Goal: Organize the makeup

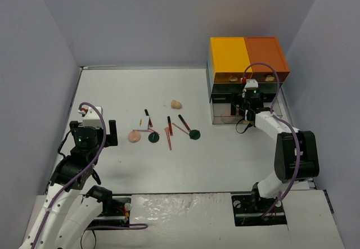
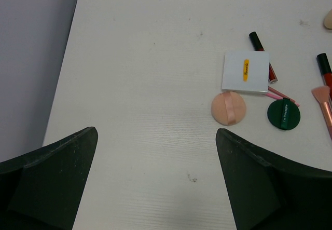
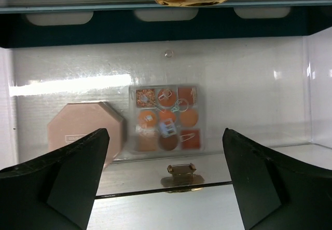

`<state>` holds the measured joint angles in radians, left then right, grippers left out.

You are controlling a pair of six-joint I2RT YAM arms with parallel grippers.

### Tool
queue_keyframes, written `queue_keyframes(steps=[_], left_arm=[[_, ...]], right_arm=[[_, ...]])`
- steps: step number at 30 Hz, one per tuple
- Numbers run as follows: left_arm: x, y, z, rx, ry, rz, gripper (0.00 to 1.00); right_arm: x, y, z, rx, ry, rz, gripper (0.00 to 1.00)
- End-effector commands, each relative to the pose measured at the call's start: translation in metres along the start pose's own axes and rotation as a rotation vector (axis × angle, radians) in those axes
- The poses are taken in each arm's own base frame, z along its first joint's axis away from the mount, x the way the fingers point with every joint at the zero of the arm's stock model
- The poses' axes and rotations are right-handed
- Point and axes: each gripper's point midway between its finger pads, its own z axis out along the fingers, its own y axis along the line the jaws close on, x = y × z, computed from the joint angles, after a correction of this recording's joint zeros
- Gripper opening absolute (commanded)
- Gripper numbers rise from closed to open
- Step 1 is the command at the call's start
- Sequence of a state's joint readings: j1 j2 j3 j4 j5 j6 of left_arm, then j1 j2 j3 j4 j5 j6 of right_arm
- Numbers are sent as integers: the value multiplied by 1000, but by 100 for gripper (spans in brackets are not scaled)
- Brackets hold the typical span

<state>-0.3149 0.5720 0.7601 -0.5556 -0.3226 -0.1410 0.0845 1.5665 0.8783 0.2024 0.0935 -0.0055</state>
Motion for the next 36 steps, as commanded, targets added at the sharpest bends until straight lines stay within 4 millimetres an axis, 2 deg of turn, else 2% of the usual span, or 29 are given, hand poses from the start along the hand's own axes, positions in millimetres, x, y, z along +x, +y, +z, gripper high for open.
queue_keyframes(steps=[1,7,13,15,18,20,25,30,36], left_arm=[[-22,-3,2,4,-55,-25,97],[-18,-28,13,97,19,-70,97],[-13,-59,35,169,122,-156,97],[-14,-70,45,192,153,-176,97],[-14,-84,63,202,197,-191,97],[-9,-96,81,215,247,-186,97],[-4,-126,116,277,335,-164,97],[18,-147,144,320,431,-148,97],[38,-160,162,358,482,-129,97]], right_arm=[[-37,2,-13,-30,-124,29,91],[-55,3,-37,-45,-166,78,97],[-90,14,-84,-114,-261,145,97],[-107,27,-112,-188,-320,163,98],[-115,40,-133,-253,-347,164,98],[-116,52,-151,-304,-364,152,99],[-112,65,-181,-383,-397,134,100],[-102,69,-195,-424,-403,125,100],[-81,74,-200,-467,-356,83,100]])
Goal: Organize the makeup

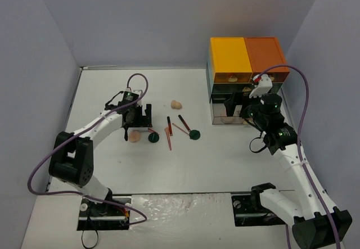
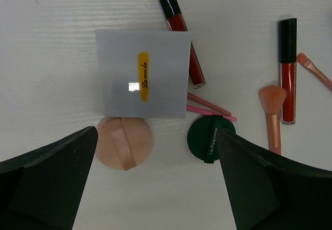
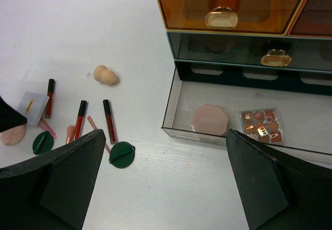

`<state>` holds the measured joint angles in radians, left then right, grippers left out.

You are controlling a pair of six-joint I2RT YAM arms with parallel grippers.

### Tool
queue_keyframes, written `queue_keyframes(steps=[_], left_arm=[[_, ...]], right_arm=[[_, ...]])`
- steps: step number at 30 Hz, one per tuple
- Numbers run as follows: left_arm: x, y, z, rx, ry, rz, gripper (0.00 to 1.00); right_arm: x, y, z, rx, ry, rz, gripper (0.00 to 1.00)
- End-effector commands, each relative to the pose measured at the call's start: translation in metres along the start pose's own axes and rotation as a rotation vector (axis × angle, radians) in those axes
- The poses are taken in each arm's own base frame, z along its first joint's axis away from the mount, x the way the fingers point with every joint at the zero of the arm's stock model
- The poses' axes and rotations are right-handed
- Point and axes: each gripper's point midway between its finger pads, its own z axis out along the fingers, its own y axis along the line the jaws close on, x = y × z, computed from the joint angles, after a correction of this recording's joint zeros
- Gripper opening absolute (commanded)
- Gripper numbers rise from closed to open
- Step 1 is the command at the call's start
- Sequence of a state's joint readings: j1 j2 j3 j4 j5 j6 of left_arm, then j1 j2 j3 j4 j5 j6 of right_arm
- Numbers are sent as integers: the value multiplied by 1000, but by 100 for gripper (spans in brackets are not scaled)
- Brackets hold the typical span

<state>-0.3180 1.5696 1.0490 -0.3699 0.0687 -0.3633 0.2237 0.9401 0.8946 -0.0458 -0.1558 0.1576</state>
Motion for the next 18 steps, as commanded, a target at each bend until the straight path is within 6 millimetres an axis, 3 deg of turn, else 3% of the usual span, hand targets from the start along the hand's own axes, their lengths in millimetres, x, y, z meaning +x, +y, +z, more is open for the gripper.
queue_keyframes(steps=[1,18], left_arm=[[-35,-17,5,74,-74,13,97],[-25,3,43,73,23,19,93]], right_arm=[[7,13,-6,-75,17,-16,100],[20,19,-10,-122,47,-30,100]])
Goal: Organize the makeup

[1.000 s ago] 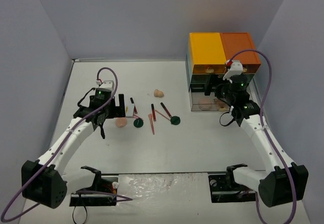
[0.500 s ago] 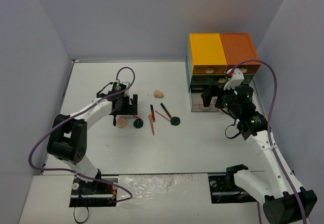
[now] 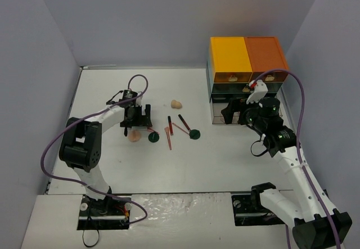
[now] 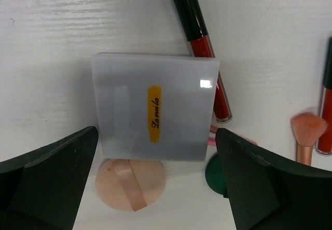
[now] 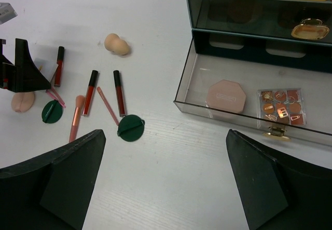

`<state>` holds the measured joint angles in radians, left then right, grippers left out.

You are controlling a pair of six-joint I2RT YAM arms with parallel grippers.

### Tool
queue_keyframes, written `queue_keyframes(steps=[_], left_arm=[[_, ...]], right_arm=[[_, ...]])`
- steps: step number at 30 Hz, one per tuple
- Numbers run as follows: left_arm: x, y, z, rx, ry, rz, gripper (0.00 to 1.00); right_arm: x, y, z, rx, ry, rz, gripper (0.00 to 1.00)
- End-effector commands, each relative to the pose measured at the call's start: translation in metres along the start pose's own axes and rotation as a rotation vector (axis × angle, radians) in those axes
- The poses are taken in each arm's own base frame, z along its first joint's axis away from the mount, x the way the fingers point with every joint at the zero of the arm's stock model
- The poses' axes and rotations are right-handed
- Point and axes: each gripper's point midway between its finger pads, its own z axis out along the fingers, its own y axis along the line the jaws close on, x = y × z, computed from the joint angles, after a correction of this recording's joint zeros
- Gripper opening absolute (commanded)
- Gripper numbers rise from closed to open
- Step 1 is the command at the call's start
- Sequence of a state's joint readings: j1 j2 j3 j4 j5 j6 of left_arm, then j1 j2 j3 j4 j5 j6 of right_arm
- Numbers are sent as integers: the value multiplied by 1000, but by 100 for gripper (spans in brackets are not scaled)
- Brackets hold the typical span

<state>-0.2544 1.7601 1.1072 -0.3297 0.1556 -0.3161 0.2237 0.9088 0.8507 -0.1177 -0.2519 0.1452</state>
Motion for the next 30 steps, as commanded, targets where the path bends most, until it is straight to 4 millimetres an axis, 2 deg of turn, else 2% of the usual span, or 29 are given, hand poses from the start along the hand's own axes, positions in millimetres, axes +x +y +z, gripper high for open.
queue_keyframes(steps=[1,7,13,17,21,24,25,30], left_arm=[[-31,-10,-5,45,-74,33,92],[-29,-11,3,51,-47,32,86],[-32,-13,-2,62,-53,35,67],[-42,-17,-14,72,-77,48,53],[-56,-23,-36,83,-118,84,52],[-71,-37,-67,125,-187,154,52],[-72,-40,-71,138,-193,162,52],[-74,-93,-126,275,-305,394,52]], right_arm=[[-12,8,-1,-42,-48,-32,100],[-10,9,-1,-46,-47,-33,100],[-10,11,-1,-55,-46,-30,100],[-14,14,-2,-66,-52,-29,100],[-22,21,-4,-101,-58,-23,100],[-33,33,-6,-154,-62,-4,99],[-34,34,-5,-158,-58,0,99],[-51,63,-2,-286,-19,97,94]])
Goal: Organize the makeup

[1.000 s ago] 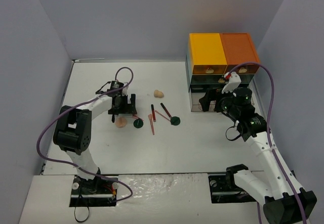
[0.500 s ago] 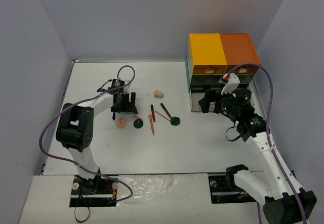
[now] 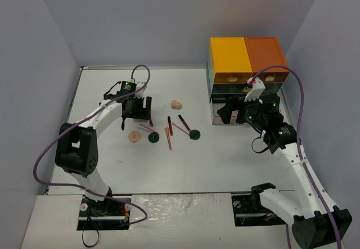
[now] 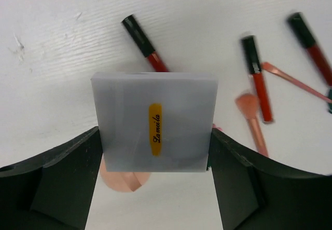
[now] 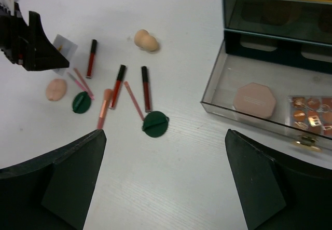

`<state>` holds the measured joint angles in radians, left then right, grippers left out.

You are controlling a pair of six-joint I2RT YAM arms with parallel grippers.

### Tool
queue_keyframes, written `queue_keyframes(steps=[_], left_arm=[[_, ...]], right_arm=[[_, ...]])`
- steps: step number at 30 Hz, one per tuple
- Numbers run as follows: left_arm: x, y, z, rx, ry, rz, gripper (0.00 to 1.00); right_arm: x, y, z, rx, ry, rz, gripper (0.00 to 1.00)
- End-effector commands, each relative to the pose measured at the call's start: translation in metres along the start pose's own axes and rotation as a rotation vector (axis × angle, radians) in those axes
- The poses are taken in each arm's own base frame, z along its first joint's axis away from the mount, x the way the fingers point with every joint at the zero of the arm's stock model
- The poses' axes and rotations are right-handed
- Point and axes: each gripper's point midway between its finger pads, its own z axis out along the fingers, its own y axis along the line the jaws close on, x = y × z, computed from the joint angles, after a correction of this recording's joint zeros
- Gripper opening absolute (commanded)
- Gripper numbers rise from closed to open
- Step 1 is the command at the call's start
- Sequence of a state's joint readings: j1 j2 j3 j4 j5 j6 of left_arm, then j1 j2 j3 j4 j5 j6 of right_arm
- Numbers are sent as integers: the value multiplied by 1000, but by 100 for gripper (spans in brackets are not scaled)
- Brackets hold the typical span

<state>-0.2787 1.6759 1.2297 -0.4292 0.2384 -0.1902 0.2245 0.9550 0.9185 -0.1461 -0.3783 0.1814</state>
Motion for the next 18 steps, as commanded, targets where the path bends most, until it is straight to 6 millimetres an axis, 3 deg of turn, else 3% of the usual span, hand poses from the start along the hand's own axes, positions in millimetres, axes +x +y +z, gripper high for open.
queue_keyframes(steps=[1,11,18], left_arm=[[-53,-74,-76,184,-237,280,52],[-52,-179,-147,396,-433,609,53],[-45,-222,-173,494,-490,731,57]], right_arm=[[-42,46,3,-195,-38,67,93],[-65,109,15,-419,67,215,77],[-57,130,26,-486,154,277,67]])
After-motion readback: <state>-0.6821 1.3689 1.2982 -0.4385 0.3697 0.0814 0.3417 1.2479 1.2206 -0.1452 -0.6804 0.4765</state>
